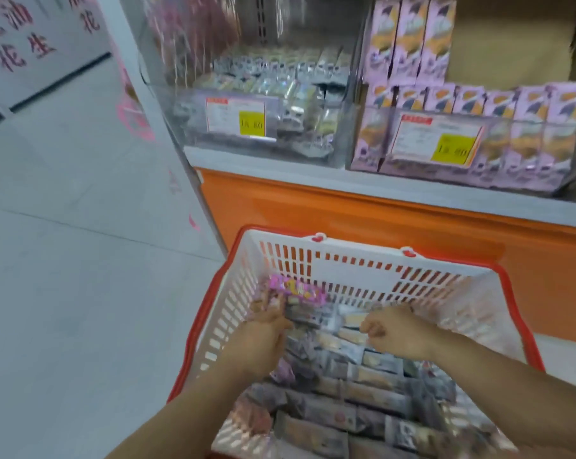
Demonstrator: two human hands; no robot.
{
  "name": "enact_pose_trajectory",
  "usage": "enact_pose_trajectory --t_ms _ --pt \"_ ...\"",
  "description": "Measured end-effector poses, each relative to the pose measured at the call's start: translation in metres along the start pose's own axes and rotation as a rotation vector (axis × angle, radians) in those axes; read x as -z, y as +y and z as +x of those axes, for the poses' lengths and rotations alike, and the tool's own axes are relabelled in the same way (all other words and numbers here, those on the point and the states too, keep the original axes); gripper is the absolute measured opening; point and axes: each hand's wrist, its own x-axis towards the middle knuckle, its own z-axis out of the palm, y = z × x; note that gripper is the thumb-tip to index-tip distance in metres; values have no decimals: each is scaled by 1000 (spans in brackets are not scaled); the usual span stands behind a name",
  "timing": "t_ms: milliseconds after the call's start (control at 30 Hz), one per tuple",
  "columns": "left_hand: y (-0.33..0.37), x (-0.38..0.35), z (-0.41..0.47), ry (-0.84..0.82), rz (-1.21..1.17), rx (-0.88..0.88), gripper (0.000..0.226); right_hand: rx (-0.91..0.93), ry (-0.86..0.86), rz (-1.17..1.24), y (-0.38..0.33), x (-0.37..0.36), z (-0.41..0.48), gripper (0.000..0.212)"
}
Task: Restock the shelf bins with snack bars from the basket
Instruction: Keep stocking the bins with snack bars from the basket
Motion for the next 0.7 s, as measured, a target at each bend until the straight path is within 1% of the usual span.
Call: enact_pose_trajectory --t_ms 67,167,267,433,467,533,600,667,700 --pt "-5 -16 4 -132 105 17 50 14 -23 -75 6 -11 8 36" --pt "-11 -28 6 -300 209 59 61 93 2 -292 13 -28 24 35" --pt "-12 -32 6 -345 210 75 60 159 -26 -515 18 -48 41 38" --pt "-14 -36 8 -367 165 109 60 197 -40 -750 24 -66 60 38" --pt "-14 -36 7 -364 155 105 60 207 -18 -751 23 -64 59 37" --pt "-13 -34 5 -360 112 99 59 213 58 -642 19 -56 54 32" --pt "-10 -26 1 -355 47 106 58 192 132 -414 15 -40 43 25" --pt "-5 -13 -3 -325 -9 105 56 122 146 -135 10 -20 27 15" --pt "-1 -4 -6 -299 -31 101 54 101 141 -41 7 -10 18 11"
